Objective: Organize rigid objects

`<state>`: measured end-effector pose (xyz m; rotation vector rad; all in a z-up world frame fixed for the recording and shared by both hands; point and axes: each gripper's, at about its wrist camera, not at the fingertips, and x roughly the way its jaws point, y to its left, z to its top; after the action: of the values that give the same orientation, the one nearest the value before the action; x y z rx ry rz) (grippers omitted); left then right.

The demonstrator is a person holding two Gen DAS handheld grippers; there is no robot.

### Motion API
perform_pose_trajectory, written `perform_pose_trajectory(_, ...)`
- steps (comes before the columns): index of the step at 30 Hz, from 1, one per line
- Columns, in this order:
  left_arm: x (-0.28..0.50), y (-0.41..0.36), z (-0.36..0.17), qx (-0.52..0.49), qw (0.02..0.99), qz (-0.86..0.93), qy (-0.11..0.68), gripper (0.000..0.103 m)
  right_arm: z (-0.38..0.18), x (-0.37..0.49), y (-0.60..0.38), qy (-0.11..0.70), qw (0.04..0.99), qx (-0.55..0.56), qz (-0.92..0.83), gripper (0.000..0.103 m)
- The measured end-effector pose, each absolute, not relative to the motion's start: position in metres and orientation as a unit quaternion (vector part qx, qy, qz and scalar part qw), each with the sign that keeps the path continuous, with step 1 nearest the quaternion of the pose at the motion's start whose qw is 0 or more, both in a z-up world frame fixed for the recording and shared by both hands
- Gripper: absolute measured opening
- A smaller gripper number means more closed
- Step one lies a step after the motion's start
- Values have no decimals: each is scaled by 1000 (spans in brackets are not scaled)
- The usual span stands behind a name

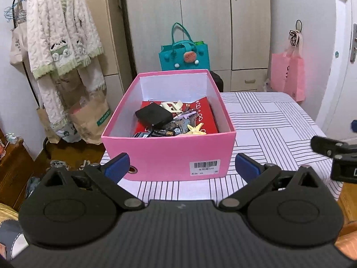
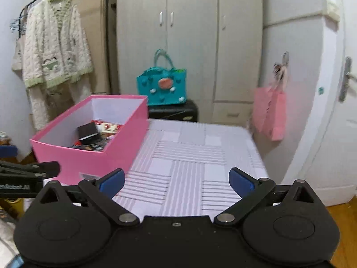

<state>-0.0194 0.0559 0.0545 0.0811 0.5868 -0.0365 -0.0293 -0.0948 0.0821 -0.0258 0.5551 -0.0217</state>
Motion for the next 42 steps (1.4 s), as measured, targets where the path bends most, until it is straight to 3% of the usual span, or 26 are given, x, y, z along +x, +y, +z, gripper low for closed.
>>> perform_pose_trajectory(42,-21,34,35,37,960,28,275,103,68,-26,-111,257,966,10,1,102)
